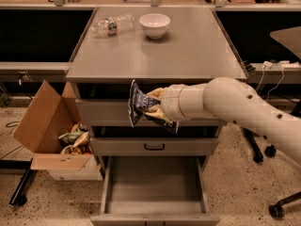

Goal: Pick blue chip bag from bottom drawer and place on counter

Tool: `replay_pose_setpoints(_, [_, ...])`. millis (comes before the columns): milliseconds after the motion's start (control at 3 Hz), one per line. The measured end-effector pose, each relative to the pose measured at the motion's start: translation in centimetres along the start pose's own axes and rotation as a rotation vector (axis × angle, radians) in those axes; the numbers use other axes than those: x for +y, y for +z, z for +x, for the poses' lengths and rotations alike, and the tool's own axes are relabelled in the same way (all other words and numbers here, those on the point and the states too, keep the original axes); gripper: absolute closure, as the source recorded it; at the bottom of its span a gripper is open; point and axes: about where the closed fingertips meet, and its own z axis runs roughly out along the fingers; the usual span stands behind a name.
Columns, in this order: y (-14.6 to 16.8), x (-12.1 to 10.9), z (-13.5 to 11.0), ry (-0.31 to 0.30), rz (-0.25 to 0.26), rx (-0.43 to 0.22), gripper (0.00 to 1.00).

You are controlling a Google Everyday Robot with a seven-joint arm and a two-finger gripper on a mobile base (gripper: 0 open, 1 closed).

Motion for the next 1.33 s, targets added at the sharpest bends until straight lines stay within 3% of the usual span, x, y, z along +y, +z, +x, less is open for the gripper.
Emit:
replay_pose_setpoints(333, [-1.6, -1.8, -1.5, -0.027, 0.049, -0.014, 1.0])
replay_pose_setpoints(1000, [-6.9, -10.0, -9.3, -0.181, 0.179, -0.013, 1.0])
replay_pose_setpoints(1333, [-7.3, -14.8, -11.9, -0.225, 0.225, -0.025, 1.0])
